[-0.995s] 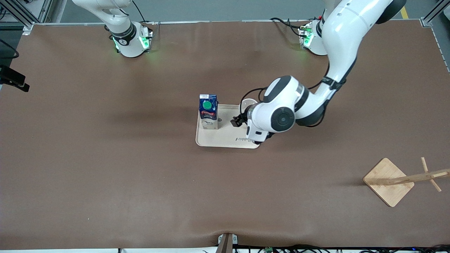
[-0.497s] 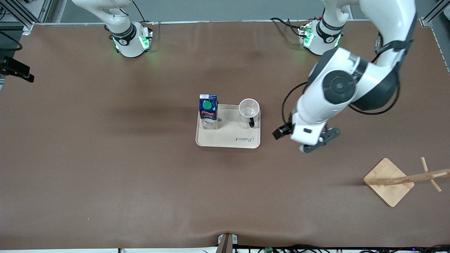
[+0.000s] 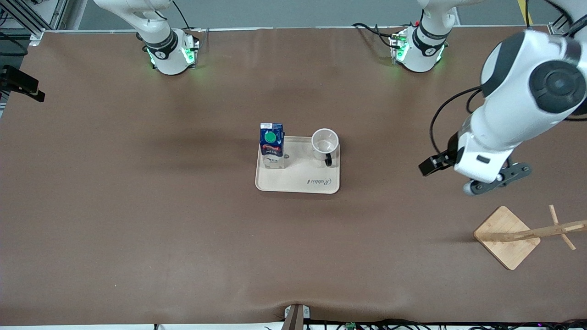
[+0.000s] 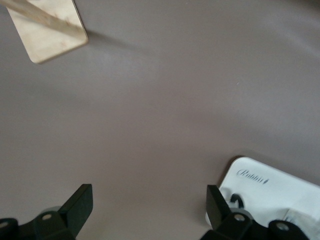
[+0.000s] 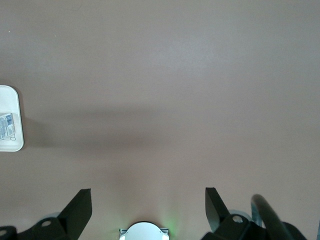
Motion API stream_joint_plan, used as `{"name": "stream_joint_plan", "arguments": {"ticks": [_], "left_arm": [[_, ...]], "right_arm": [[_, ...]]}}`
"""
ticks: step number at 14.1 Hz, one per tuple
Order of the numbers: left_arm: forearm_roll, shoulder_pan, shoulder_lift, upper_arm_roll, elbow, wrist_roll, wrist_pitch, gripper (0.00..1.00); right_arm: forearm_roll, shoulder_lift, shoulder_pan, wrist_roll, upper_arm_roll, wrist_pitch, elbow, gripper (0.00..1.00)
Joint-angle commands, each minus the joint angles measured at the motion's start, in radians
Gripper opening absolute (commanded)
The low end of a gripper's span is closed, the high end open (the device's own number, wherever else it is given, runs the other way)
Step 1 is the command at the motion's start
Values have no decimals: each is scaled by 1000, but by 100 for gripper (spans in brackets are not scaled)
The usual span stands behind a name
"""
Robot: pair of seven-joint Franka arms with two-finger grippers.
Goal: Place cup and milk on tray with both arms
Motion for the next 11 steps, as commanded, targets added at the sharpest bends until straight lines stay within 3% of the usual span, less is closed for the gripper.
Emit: {"name": "stream_joint_plan", "arguments": {"ticks": [1,5,8,11], "left_arm": [[11,-4,-106,59,-27,153,-38,100],[-3,-95,-191,255,-41,440,-69,100],[-19,-176,-263,353,-103,453,-87,100],[-117,-202,-350,416,-206,456,-77,100]], "right_arm": [[15,-21,-1,2,7,-5,-16,100],[15,-19,-7,2,3,-2,-14,100],[15,-19,-7,2,3,-2,-14,100],[15,-17,-7,2,3,-4,-14,100]]}}
